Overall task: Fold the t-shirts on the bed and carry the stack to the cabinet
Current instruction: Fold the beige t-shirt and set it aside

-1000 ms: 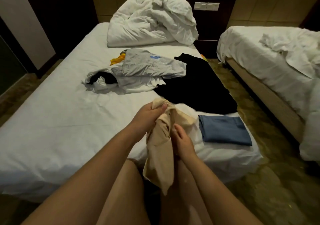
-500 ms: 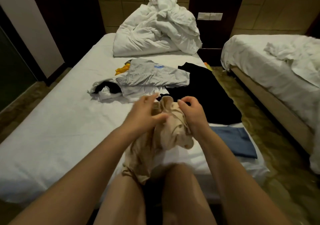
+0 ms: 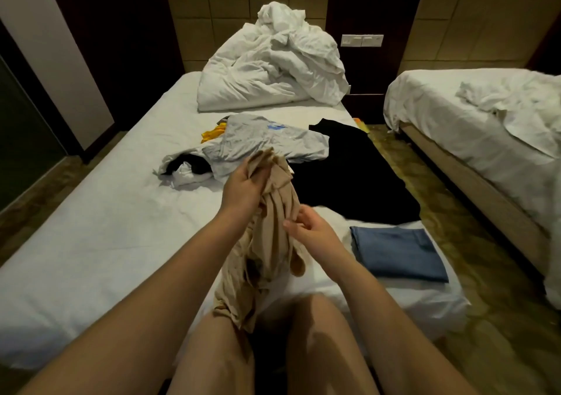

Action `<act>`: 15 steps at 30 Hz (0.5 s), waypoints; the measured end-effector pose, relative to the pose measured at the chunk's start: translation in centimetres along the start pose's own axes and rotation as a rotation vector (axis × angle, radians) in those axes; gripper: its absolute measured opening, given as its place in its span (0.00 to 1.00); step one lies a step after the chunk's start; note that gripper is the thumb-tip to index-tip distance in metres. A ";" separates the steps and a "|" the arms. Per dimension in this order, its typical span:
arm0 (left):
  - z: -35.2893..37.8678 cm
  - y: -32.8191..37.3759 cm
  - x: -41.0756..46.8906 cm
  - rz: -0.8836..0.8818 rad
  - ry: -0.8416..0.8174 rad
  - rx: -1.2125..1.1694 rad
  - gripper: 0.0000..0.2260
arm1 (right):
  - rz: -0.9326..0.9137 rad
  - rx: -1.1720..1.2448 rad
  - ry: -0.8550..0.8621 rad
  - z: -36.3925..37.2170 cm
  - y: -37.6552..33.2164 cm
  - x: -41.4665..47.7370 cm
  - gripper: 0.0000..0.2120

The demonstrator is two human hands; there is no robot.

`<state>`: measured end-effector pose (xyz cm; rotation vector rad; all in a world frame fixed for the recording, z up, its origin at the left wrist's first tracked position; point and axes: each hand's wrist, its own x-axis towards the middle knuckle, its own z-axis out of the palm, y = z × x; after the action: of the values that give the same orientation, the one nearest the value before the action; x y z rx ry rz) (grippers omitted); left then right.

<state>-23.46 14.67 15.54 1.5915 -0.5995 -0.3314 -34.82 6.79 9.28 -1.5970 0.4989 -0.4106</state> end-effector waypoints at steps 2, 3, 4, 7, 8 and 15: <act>-0.4 0.5 0.2 -0.009 -0.016 -0.064 0.07 | -0.029 -0.086 0.097 -0.1 0.6 0.2 0.07; -0.5 0.7 0.2 -0.017 -0.016 -0.092 0.08 | -0.034 -0.078 0.158 -0.3 0.5 0.6 0.09; -0.6 0.9 0.1 -0.034 -0.015 -0.115 0.09 | -0.038 -0.043 0.216 -0.4 0.2 1.1 0.11; -1.0 1.1 -0.1 -0.073 -0.021 -0.154 0.07 | -0.081 0.127 0.313 -0.8 -1.3 2.2 0.14; -1.1 1.2 -0.1 -0.084 -0.033 -0.176 0.06 | -0.090 0.170 0.312 -1.0 -1.9 2.3 0.15; -1.8 1.7 0.5 -0.083 -0.145 0.042 0.13 | -0.117 0.283 0.081 -1.4 -5.1 2.2 0.09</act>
<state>-22.41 15.83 17.51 1.6455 -0.6562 -0.5029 -33.40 4.70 14.38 -1.3434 0.3906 -0.6095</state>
